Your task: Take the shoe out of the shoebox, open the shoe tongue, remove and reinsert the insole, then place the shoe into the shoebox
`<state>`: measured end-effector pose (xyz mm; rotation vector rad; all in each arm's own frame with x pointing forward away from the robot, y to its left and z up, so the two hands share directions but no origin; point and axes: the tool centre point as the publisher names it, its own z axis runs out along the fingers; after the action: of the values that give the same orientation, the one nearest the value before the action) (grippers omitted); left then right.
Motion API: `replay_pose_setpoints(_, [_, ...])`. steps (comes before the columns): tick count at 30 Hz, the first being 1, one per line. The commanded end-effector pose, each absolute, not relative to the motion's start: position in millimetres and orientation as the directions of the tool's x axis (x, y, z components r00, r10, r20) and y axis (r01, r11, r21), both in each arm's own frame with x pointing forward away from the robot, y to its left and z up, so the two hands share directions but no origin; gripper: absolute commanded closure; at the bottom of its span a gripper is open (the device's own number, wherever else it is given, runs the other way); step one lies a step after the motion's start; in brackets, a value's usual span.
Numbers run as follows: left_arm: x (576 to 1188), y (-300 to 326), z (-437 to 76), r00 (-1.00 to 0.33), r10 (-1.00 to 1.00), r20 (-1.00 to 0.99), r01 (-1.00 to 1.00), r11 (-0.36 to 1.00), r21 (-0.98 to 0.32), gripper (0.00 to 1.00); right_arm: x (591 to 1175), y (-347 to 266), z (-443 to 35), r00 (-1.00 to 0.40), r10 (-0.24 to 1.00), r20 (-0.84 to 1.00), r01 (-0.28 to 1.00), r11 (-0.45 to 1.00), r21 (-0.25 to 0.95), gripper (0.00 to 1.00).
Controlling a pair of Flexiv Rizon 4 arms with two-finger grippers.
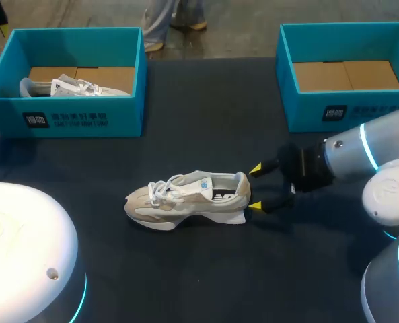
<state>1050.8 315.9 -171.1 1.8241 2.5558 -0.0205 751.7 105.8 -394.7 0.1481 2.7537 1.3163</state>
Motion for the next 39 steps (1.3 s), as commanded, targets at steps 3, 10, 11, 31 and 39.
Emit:
replay_pose_setpoints(3, [1050.1, 316.2, -170.8, -0.324, 0.946, -0.007, 0.946, 0.324, -0.008, 0.00, 749.5, 124.1, -409.0, -0.993, 0.116, -0.030, 0.046, 0.603, 0.796, 0.00])
replay_pose_setpoints(10, [1050.1, 316.2, -170.8, -0.324, 0.946, -0.007, 0.946, 0.324, -0.008, 0.00, 748.1, 135.6, -408.7, -0.995, 0.093, -0.029, 0.033, 0.598, 0.801, 0.00])
replay_pose_setpoints(11, [1050.1, 316.2, -170.8, -0.324, 0.946, -0.007, 0.946, 0.324, -0.008, 0.00, 747.9, 137.8, -408.8, -0.995, 0.092, -0.029, 0.032, 0.597, 0.802, 0.00])
replay_pose_setpoints(31, [1050.1, 316.2, -170.8, -0.324, 0.946, -0.007, 0.946, 0.324, -0.008, 0.00, 743.9, 150.7, -431.3, -0.997, 0.074, -0.023, 0.024, 0.575, 0.818, 0.00])
replay_pose_setpoints(39, [1050.1, 316.2, -170.8, -0.324, 0.946, -0.007, 0.946, 0.324, -0.008, 0.00, 740.1, 153.8, -434.5, -0.996, 0.090, -0.028, 0.028, 0.561, 0.828, 0.00])
